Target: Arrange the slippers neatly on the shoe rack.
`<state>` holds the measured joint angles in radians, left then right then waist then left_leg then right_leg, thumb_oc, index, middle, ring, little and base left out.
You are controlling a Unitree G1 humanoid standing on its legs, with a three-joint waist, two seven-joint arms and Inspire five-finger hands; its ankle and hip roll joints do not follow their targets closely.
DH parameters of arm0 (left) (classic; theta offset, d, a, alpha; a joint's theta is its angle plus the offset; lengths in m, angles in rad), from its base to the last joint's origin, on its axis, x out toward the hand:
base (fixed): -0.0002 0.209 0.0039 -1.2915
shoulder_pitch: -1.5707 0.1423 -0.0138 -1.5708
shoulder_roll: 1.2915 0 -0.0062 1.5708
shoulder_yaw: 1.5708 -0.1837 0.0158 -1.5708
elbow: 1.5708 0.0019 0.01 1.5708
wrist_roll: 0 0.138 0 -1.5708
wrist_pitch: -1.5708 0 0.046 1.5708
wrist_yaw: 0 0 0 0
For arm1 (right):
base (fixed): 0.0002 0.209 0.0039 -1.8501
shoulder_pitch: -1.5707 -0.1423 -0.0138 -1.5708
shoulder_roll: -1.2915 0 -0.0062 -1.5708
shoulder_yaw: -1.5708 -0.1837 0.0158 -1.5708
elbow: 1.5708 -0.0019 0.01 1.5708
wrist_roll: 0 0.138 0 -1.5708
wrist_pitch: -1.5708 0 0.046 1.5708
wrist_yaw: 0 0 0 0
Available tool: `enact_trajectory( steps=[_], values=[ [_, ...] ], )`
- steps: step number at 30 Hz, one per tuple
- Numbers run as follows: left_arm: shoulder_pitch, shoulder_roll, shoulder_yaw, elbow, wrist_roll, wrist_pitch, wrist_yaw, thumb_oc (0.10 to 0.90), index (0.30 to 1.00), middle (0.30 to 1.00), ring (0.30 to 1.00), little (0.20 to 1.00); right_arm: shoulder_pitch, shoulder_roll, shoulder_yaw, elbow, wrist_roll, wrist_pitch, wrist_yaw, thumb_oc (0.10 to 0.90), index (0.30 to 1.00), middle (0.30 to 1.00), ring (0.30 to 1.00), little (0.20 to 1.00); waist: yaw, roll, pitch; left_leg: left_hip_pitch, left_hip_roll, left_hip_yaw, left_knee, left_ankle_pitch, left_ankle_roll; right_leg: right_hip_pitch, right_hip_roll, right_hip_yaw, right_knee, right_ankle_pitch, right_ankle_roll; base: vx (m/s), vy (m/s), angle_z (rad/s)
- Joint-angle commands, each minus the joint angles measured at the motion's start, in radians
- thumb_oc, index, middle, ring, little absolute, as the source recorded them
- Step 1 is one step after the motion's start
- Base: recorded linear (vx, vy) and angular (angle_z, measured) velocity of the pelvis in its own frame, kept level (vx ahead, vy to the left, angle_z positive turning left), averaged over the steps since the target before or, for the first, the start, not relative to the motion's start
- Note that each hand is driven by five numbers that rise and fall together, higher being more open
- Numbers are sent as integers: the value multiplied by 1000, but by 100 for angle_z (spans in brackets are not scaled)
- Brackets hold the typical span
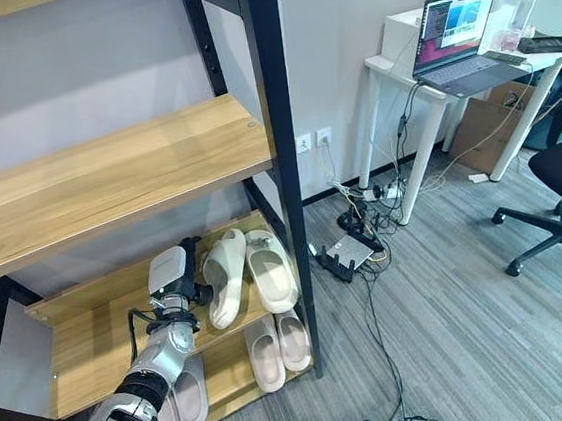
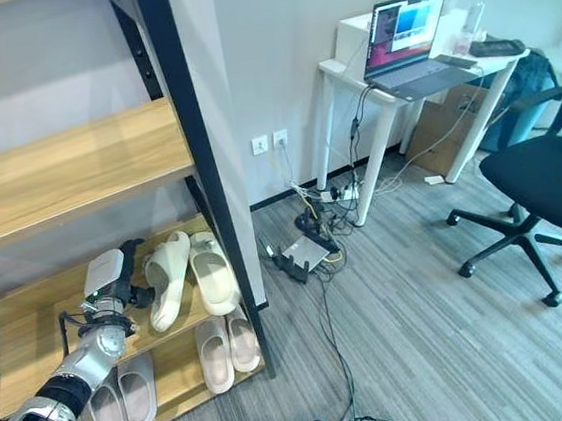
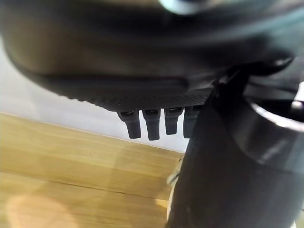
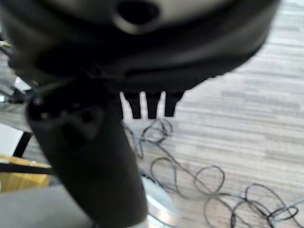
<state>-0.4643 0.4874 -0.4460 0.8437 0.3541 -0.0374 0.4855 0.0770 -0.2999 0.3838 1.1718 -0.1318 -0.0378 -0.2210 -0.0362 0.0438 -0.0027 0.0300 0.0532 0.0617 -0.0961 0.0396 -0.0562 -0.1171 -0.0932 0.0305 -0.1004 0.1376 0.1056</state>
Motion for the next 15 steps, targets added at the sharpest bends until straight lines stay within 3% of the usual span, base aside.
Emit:
enact_trajectory(
  steps=[1,15],
  values=[
    [-112,27,98,-41,-25,-43,38,800,900,900,900,900,-47,2,3,8,17,-21,-6,800,900,900,900,900,7,23,1,-1,-50,44,9,-93,17,122,-22,-53,13,-168,55,0,0,0],
    [-16,-47,149,-121,-210,-85,-28,800,900,900,900,900,-65,23,3,15,29,2,-2,800,900,900,900,900,21,31,-5,2,-49,32,9,-86,18,134,-26,-70,13,-169,50,-4,-9,3]
  ],
)
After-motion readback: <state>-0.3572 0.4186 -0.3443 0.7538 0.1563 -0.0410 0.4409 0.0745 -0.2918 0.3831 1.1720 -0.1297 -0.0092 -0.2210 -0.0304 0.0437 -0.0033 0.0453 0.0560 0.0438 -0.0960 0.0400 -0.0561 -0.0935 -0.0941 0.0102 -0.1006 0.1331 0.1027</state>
